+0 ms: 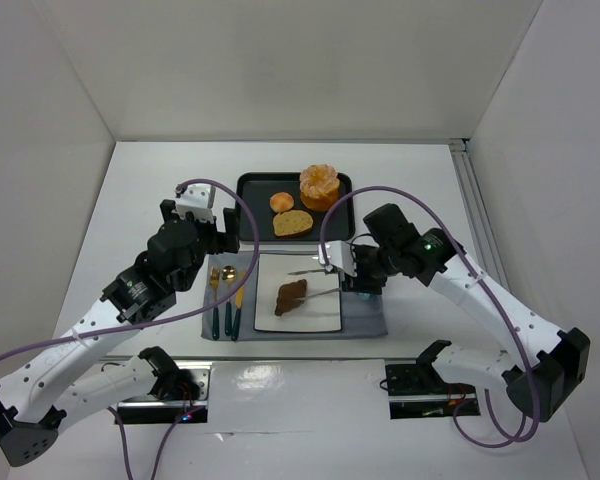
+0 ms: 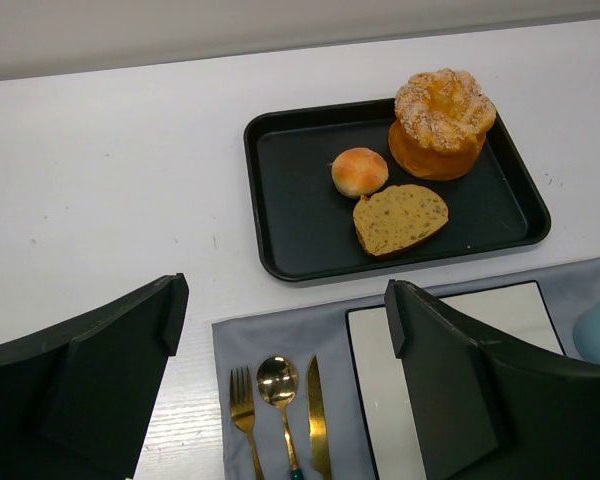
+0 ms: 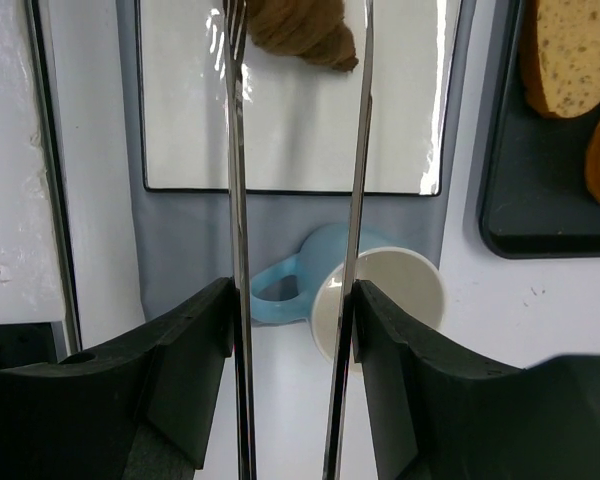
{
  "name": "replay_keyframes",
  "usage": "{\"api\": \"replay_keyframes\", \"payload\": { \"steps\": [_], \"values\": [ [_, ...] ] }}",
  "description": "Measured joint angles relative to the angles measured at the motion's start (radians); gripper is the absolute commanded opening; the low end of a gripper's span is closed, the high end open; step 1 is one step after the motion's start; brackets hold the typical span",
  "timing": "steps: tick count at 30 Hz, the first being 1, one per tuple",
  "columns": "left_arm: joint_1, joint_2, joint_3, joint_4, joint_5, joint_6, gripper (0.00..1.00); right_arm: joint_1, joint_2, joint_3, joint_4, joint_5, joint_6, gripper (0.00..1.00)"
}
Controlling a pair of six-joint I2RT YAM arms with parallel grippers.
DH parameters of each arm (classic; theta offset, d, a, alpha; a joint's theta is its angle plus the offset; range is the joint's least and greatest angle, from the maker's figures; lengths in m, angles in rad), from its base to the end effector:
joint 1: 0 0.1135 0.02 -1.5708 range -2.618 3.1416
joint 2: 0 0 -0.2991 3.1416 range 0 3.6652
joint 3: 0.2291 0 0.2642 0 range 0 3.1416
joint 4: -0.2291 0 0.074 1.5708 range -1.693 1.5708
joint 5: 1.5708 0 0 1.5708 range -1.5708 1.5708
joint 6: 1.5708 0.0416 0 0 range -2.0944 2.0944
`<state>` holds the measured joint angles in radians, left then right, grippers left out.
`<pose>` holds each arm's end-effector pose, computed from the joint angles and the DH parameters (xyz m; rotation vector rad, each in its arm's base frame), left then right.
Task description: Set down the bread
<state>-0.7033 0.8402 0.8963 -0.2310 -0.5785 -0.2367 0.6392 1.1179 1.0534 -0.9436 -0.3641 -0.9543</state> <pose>0.1528 -0.0998 0.3917 -0.0195 1.7206 -0.1912 0.1597 0.1371 0.3303 -1.8895 1.6603 0.3428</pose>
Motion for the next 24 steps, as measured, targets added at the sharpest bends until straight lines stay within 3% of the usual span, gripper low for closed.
{"api": "replay_keyframes", "payload": {
  "steps": [17, 21, 24],
  "values": [
    [0.0, 0.0, 0.0, 0.0, 0.0, 0.0, 0.99, -0.023, -0.119, 0.001, 0.073, 0.024, 0.091, 0.59],
    [0.0, -0.002, 0.0, 0.0, 0.001, 0.0, 0.99, -0.153, -0.148, 0.001, 0.211, 0.062, 0.157, 0.59],
    [0.0, -0.012, 0.0, 0.0, 0.008, 0.0, 0.99, -0.337, -0.142, -0.007, 0.346, 0.084, 0.231, 0.58]
  ]
}}
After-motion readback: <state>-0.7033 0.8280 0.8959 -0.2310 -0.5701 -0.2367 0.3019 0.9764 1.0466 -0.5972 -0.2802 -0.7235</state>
